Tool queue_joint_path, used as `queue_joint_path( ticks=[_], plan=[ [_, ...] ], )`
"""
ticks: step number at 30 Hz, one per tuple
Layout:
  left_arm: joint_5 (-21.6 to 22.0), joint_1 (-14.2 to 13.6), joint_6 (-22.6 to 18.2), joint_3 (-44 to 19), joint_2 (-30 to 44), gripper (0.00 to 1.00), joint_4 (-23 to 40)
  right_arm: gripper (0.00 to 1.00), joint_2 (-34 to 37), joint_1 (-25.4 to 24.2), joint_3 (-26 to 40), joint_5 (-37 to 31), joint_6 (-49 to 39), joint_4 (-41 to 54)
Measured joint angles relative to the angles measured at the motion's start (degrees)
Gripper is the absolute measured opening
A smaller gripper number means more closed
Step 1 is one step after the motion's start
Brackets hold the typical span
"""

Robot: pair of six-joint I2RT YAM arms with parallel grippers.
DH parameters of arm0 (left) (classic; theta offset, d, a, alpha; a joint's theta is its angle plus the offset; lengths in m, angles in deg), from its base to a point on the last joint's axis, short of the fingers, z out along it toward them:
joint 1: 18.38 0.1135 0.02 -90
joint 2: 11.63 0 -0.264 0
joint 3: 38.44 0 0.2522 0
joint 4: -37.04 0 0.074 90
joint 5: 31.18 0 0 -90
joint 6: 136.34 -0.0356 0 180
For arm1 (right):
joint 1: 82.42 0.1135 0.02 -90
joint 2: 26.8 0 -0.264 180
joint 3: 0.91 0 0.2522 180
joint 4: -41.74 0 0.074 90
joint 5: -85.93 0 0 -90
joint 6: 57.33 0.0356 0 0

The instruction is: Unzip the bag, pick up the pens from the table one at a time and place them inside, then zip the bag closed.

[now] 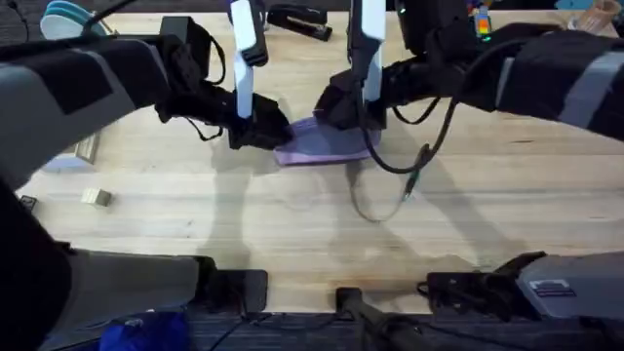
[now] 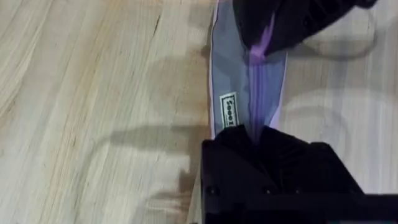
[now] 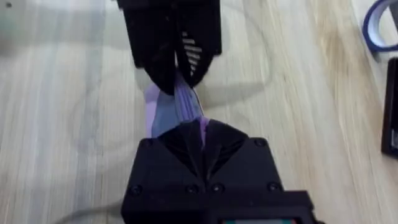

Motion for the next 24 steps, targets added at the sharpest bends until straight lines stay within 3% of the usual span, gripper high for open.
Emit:
queue_joint_path(
  ticks=[14, 24],
  plan=[
    [0.1, 0.5, 0.0, 0.0, 0.0, 0.041, 0.0, 0.031, 4.5, 3.7, 0.0, 3.5, 5.0, -9.6],
    [0.1, 0.5, 0.0, 0.0, 0.0, 0.041, 0.4, 0.031, 5.2, 6.2, 0.0, 3.2, 6.5, -11.0]
  ],
)
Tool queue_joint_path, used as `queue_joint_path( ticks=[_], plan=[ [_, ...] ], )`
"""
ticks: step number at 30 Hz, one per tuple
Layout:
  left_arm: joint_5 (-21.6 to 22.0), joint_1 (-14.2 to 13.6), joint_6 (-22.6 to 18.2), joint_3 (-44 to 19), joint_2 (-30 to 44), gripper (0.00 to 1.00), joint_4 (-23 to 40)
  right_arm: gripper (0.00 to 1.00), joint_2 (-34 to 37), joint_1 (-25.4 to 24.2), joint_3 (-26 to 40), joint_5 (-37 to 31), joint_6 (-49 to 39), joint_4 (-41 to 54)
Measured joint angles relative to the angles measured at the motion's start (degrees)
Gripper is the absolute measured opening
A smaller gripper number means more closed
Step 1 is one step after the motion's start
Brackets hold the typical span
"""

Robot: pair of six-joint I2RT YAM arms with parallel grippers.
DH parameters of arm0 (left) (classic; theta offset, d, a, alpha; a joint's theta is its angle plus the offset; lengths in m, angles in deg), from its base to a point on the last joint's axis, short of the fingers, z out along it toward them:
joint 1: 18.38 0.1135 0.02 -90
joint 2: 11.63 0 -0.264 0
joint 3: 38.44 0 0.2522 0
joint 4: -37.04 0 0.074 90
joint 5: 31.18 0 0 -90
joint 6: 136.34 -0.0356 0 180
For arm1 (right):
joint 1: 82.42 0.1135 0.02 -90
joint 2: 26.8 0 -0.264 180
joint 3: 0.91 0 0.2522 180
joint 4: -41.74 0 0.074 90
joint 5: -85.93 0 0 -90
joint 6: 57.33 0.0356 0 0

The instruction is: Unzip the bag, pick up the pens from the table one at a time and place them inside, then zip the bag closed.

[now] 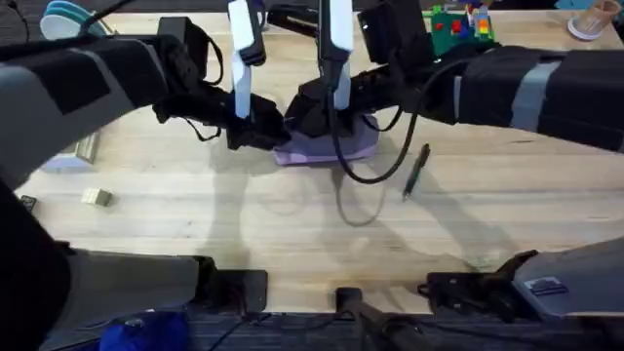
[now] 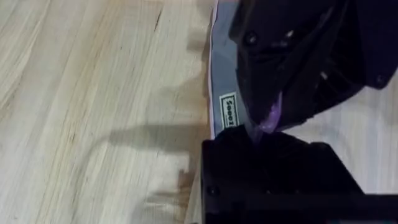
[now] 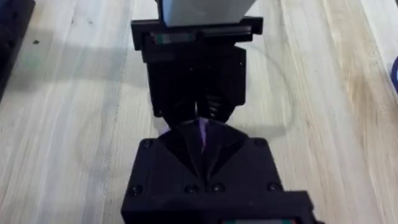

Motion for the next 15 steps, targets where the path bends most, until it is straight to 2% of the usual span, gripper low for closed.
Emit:
queue_joint_path(
  ticks=[6, 10, 11, 15],
  plan=[
    [0.0, 0.0, 0.0, 0.0, 0.0, 0.041, 0.0, 0.031, 0.0, 0.2, 0.0, -0.1, 0.5, 0.0],
    [-0.1, -0.1, 0.0, 0.0, 0.0, 0.041, 0.0, 0.215, 0.0, 0.3, 0.1, 0.8, 1.2, -0.6],
    [-0.1, -0.2, 0.0, 0.0, 0.0, 0.041, 0.0, 0.292, 0.0, 0.3, 0.1, 1.3, 1.4, -0.6],
    [-0.1, -0.2, -0.1, 0.0, 0.0, 0.041, 0.1, 0.851, -0.2, -1.4, 0.2, 1.8, 1.8, -0.2]
  ],
)
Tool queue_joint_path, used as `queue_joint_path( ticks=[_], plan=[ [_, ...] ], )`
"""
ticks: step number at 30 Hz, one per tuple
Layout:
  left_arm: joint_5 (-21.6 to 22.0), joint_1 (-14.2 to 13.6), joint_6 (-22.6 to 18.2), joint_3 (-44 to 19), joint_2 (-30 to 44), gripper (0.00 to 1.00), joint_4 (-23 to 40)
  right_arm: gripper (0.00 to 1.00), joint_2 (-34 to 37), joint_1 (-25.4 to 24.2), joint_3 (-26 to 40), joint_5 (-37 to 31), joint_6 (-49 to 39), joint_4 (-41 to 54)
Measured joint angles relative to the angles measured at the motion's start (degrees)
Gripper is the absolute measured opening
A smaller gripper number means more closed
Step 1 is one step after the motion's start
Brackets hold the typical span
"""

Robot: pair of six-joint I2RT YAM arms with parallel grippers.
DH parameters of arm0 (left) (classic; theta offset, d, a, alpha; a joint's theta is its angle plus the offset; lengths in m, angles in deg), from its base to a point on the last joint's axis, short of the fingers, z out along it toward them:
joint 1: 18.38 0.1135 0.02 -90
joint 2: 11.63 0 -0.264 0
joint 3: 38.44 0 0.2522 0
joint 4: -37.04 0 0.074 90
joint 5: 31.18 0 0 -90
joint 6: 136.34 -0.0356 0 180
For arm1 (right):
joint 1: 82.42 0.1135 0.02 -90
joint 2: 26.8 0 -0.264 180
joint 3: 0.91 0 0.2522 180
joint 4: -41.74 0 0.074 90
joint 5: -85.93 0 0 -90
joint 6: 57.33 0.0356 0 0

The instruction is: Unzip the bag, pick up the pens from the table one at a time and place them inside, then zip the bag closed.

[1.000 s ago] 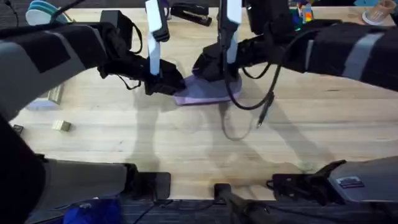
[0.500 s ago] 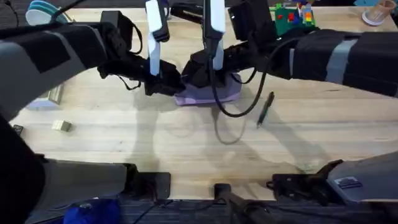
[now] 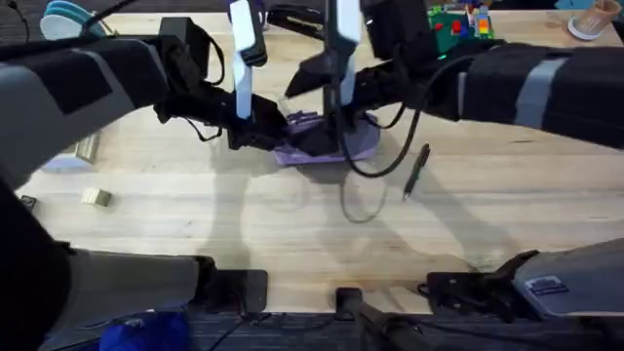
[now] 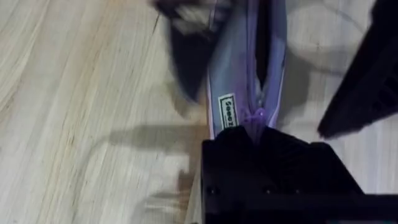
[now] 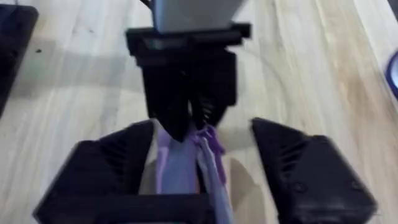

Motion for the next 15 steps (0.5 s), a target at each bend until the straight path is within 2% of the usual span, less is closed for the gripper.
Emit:
queue_joint_path(
  ticks=[1, 2, 8, 15],
  plan=[
    [0.0, 0.0, 0.0, 0.0, 0.0, 0.041, -0.1, 0.96, -0.2, -0.8, 0.0, 0.2, 0.1, 0.3],
    [0.0, 0.0, 0.0, 0.0, 0.0, 0.041, -0.1, 0.984, -0.3, -1.5, 0.0, 0.3, 0.2, 0.5],
    [0.0, 0.0, 0.0, 0.0, 0.0, 0.041, -0.1, 0.996, -4.2, -6.3, 0.0, -0.2, 0.8, 4.7],
    [0.0, 0.0, 0.0, 0.0, 0.0, 0.041, -0.1, 0.996, -11.9, -9.8, 0.0, -5.6, 1.0, 11.1]
  ],
)
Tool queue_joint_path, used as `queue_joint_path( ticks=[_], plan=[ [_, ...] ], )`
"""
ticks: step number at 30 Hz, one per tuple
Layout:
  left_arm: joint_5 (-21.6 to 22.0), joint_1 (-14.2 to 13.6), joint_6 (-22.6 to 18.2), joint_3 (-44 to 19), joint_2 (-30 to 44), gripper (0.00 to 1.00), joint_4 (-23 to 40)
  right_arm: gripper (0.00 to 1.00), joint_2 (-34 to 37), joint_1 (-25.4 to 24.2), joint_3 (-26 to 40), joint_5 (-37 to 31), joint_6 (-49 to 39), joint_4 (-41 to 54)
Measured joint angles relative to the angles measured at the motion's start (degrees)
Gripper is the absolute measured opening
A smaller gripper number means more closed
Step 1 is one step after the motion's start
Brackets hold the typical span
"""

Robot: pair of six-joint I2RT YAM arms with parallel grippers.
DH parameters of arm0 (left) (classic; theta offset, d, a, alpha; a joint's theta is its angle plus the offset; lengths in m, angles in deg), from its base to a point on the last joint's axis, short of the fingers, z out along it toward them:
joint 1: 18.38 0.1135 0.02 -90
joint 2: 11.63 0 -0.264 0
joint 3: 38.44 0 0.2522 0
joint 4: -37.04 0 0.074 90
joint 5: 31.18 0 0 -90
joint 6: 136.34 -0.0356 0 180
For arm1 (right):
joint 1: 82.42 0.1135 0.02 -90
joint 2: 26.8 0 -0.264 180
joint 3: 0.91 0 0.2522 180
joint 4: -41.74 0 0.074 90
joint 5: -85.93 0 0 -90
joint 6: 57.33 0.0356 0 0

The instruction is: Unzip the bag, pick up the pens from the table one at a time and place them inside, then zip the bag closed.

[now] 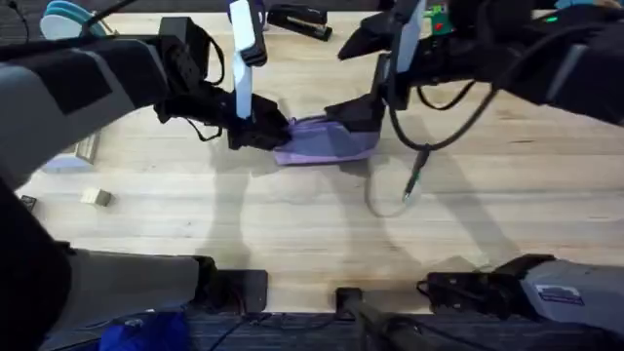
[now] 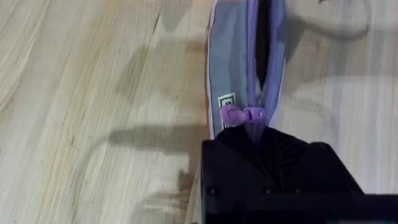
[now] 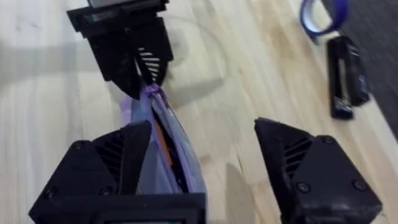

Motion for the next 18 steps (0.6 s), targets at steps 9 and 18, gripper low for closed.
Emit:
queue_joint_path(
  ticks=[9, 18],
  plan=[
    [0.0, 0.0, 0.0, 0.0, 0.0, 0.041, 0.0, 0.996, -6.2, -0.1, 0.0, -5.7, 0.0, 3.9],
    [-0.1, 0.0, -0.2, 0.0, 0.0, 0.621, -0.2, 0.996, -6.5, -0.1, 0.0, -6.7, 0.0, 4.3]
  ],
)
